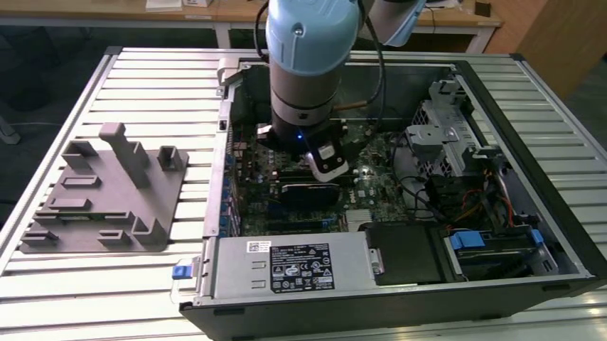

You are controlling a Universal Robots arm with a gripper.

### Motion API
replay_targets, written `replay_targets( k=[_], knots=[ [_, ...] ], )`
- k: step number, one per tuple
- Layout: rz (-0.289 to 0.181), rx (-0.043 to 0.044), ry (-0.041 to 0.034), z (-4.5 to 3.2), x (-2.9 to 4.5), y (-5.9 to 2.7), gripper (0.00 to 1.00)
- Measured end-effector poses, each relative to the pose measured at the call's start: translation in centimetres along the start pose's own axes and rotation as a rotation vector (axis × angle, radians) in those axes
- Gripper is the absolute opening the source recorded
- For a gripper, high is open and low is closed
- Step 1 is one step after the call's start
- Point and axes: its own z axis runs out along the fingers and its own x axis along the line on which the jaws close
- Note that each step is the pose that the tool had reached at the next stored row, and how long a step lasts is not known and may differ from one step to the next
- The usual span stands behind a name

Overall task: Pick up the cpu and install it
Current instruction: 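Install the second cpu locking lever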

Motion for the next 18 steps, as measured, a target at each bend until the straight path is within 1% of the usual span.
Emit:
replay_targets(
  k=[2, 3, 5, 6, 8, 11, 14, 16, 18],
  knots=[
    [0.005, 0.0191, -0.0029, -0.18, -0.03, 0.11, 0.11],
    [0.008, 0.0304, -0.0046, -0.24, -0.05, 0.16, 0.11],
    [0.013, 0.0568, -0.0083, -0.31, -0.09, 0.26, 0.11],
    [0.014, 0.0685, -0.0098, -0.3, -0.1, 0.31, 0.11],
    [0.017, 0.087, -0.0121, -0.25, -0.25, 0.45, 0.11],
    [0.018, 0.1087, -0.014, -0.17, -0.57, 0.71, 0.11],
    [0.018, 0.1277, -0.0157, -0.06, -0.92, 1.05, 0.11],
    [0.018, 0.1389, -0.0165, 0.09, -1.06, 1.5, 0.11],
    [0.018, 0.1474, -0.0172, 0.3, -1.15, 2.1, 0.11]
  ],
)
